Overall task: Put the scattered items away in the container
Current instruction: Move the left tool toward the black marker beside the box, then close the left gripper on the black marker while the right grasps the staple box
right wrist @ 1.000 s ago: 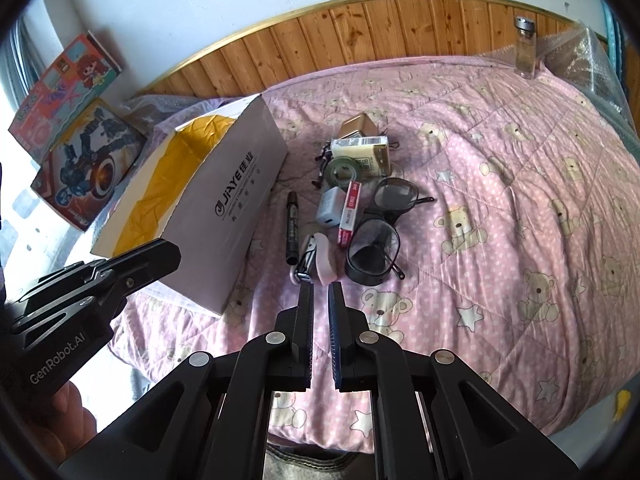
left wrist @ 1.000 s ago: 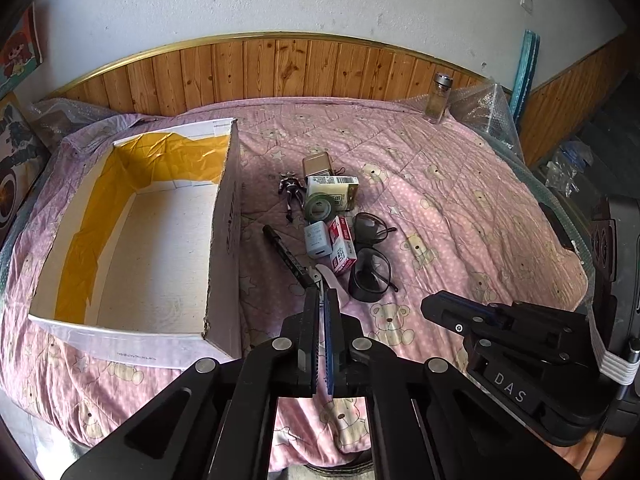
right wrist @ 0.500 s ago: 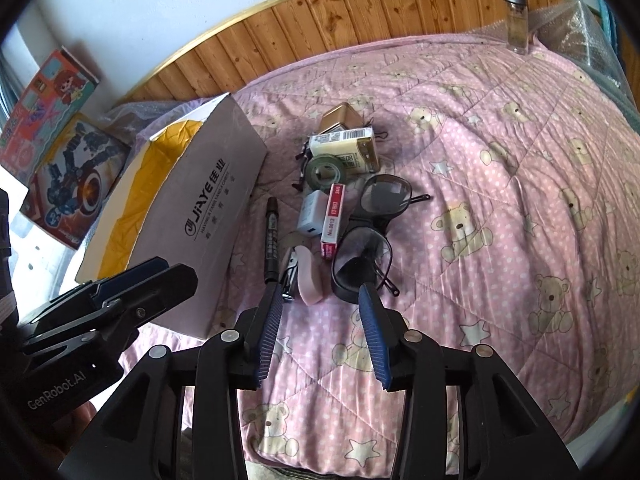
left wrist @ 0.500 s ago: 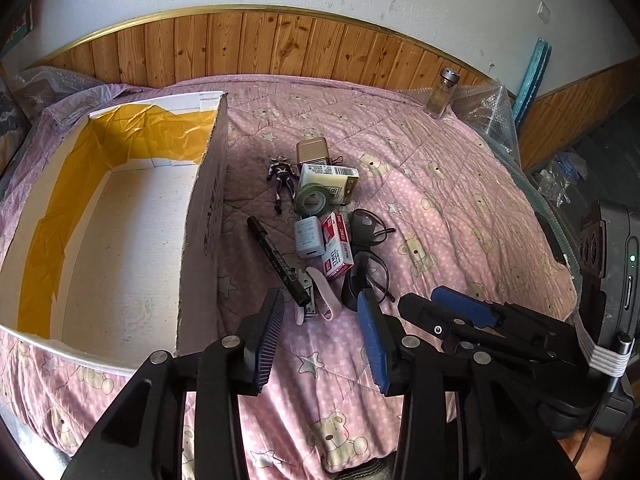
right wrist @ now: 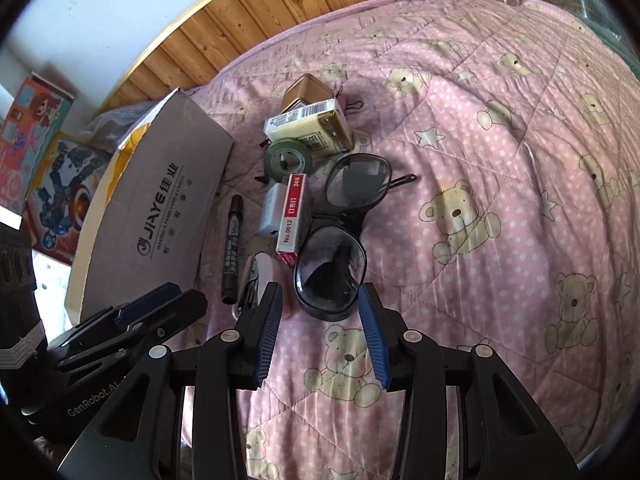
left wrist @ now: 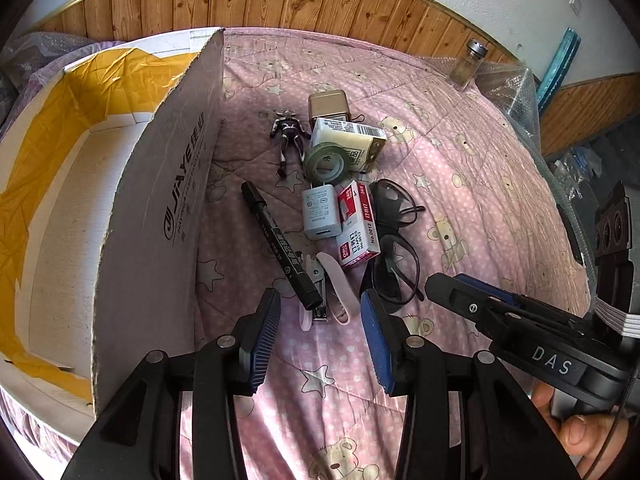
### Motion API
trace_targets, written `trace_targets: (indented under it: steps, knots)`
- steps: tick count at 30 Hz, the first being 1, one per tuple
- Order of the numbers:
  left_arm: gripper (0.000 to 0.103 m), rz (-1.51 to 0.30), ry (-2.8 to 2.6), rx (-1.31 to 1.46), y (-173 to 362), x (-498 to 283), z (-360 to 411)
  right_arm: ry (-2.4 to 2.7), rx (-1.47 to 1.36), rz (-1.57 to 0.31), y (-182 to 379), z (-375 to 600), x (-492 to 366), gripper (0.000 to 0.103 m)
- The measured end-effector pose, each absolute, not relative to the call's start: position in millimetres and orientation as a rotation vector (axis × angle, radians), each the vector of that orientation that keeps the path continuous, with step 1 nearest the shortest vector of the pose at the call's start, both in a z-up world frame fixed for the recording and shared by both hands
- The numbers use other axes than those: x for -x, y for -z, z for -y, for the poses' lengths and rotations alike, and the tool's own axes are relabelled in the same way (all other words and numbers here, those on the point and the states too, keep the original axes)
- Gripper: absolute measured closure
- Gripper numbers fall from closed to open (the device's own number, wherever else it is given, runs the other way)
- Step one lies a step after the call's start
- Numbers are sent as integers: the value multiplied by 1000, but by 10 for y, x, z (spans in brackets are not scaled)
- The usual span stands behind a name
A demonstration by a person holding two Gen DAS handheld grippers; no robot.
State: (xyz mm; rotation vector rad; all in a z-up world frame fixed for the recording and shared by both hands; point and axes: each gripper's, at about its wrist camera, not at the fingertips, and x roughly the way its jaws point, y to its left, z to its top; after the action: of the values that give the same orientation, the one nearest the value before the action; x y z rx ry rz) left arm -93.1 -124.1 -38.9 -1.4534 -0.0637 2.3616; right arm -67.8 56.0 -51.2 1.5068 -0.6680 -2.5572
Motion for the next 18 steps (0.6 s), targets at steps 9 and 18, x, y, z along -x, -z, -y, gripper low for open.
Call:
trace_targets:
  steps: [9,18]
  knots:
    - [59,151,-2332,1564,643,1143,1356,2477,-1492,649,557,-437,1093,62]
    - [53,264,-2338,1592,821,1390,1337,2433,-1528,526,793,-263,1520,79]
